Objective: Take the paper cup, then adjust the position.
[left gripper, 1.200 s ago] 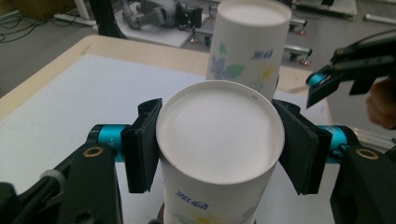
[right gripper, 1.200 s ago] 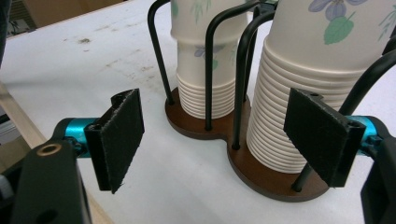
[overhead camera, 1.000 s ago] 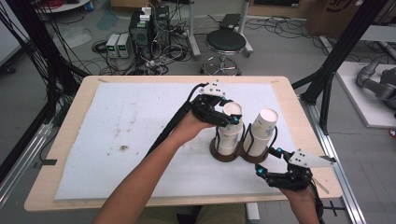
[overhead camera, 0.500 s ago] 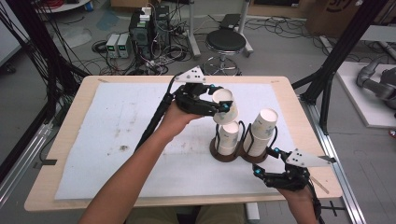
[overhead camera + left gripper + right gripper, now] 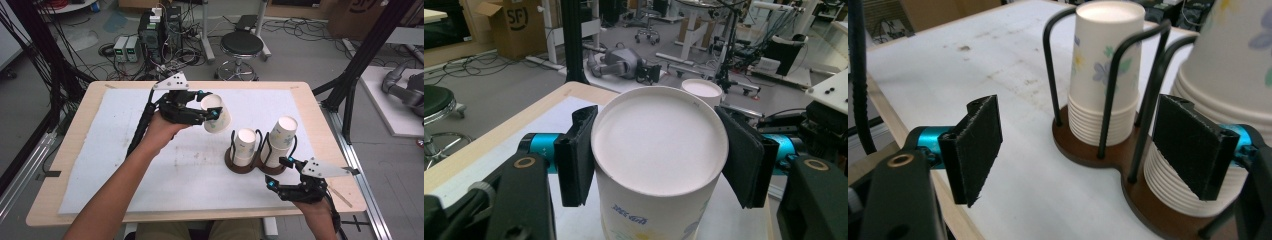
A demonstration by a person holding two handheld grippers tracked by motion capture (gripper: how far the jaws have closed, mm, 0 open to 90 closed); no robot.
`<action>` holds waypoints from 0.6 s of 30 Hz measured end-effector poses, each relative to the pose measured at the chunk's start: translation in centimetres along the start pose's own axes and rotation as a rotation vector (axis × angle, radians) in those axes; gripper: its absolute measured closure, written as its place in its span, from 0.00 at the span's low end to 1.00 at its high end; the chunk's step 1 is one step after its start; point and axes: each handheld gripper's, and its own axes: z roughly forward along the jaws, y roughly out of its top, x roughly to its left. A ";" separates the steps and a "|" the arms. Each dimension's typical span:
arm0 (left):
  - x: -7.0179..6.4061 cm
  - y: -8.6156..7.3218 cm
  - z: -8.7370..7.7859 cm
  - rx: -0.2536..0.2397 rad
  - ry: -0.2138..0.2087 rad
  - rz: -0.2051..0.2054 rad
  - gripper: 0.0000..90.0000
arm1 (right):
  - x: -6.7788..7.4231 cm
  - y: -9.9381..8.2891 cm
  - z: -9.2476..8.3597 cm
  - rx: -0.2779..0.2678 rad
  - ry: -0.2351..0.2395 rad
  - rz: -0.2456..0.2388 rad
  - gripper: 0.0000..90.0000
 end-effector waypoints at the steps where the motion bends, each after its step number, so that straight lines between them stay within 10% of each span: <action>1: 0.1 -0.2 -0.3 -0.003 0.001 -0.003 0.42 | 0.1 0.2 0.1 -0.007 0.007 -0.007 0.23; 18: -0.1 -4.3 -5.5 0.004 0.039 -0.008 0.42 | 3.5 2.4 4.2 0.007 0.169 -0.061 0.23</action>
